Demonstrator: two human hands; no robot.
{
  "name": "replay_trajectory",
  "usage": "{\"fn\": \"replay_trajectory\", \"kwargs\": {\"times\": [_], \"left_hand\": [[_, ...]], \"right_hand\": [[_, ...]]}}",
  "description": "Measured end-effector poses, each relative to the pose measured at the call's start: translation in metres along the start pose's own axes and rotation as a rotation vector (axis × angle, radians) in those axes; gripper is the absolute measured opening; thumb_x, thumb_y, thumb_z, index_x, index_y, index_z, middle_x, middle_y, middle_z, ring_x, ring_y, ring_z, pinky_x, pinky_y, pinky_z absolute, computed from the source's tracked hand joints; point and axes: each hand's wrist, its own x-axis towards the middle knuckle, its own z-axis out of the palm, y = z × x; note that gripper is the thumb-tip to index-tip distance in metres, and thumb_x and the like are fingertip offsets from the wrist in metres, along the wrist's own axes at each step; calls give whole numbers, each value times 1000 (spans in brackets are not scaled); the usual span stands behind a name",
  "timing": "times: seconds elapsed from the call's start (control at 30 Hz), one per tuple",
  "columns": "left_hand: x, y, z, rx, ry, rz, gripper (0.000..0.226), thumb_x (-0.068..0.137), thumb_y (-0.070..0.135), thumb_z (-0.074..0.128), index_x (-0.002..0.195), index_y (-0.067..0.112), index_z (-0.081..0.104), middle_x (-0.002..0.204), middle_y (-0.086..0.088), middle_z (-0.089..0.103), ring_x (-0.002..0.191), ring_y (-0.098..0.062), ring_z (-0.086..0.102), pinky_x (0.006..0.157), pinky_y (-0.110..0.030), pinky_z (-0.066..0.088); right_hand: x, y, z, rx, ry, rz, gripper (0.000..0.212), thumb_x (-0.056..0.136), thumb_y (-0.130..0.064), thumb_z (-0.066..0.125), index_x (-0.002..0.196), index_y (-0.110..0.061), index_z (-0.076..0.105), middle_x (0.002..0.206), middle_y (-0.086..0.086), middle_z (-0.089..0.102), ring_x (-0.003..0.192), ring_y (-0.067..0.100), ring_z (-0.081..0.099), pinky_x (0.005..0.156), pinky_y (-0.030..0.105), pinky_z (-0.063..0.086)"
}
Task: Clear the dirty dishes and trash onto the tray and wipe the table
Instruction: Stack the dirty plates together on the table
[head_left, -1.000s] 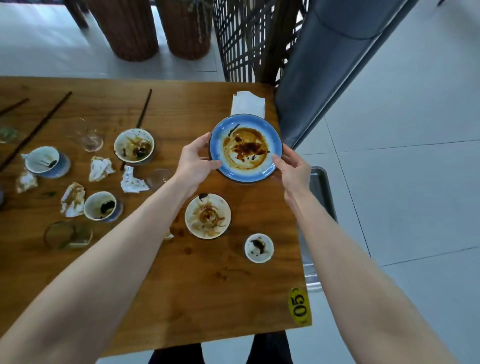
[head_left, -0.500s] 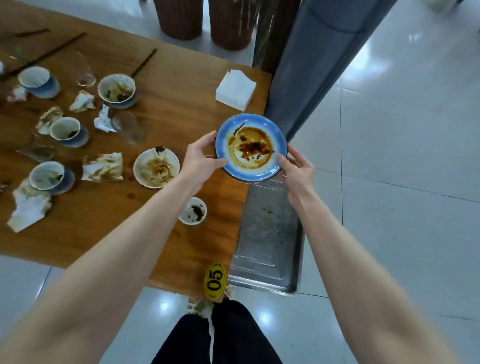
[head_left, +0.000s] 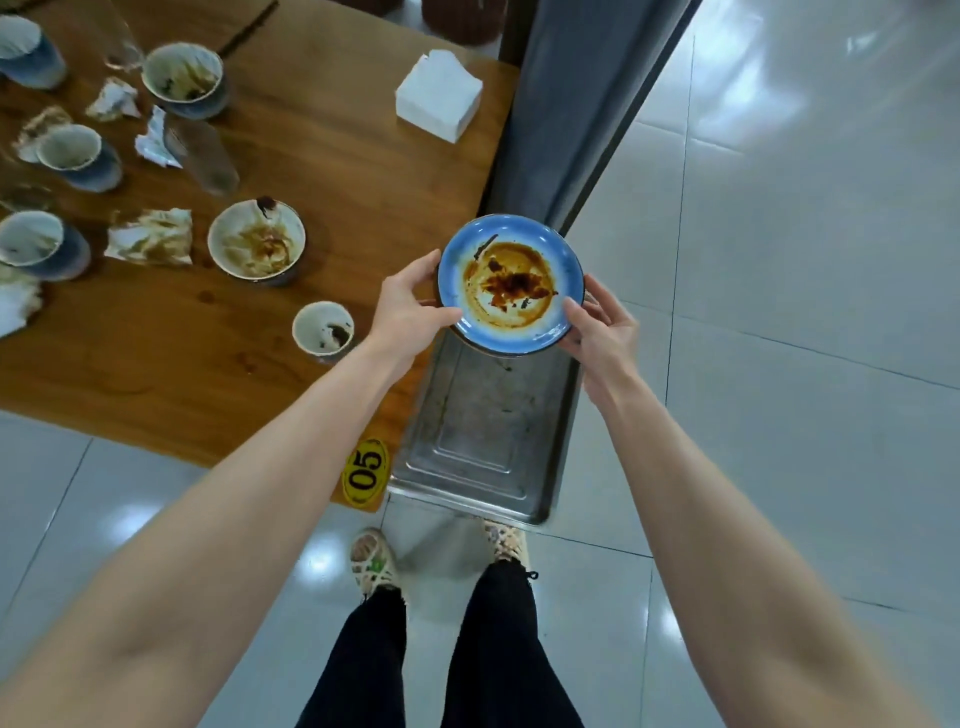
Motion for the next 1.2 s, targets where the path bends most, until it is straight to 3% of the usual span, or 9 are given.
{"fn": "replay_trajectory", "kwargs": {"times": [0.33,0.53,0.97,1.1,1.2], "left_hand": [[3,-24,106,-34,222,-57,65,82,7,74,140,19,48,142,3,50,125,-8,43,101,-30,40],[20,-57,138,-89,314,-153,71,77,-2,76,140,15,48,141,-1,51,133,-16,42,111,-42,37],[123,-183,148,-92,361,-191,71,75,-3,76,138,19,51,137,0,55,128,-14,49,110,-42,39],[156,-214,142,-120,377,-175,70,75,-5,75,136,22,53,135,0,56,124,-14,52,106,-36,43],[177,-233,137,-137,412,-153,73,73,-10,75,137,17,52,131,0,59,120,-12,55,96,-22,48]], "right_hand": [[76,-1,-75,-77,-189,98,39,90,-8,64,128,-16,59,98,4,72,79,11,71,62,22,56],[125,21,-85,-137,-247,168,41,90,-4,63,130,-13,58,100,3,70,80,12,71,66,25,58],[239,144,-48,-177,-237,273,43,87,-8,67,128,-18,60,93,-3,73,86,13,72,78,33,60],[268,172,-30,-168,-249,261,40,87,-7,67,124,-20,63,88,-6,73,83,12,72,70,28,60],[285,186,-18,-160,-268,261,37,87,-7,67,121,-23,64,93,-4,73,85,13,72,70,29,60]]}}
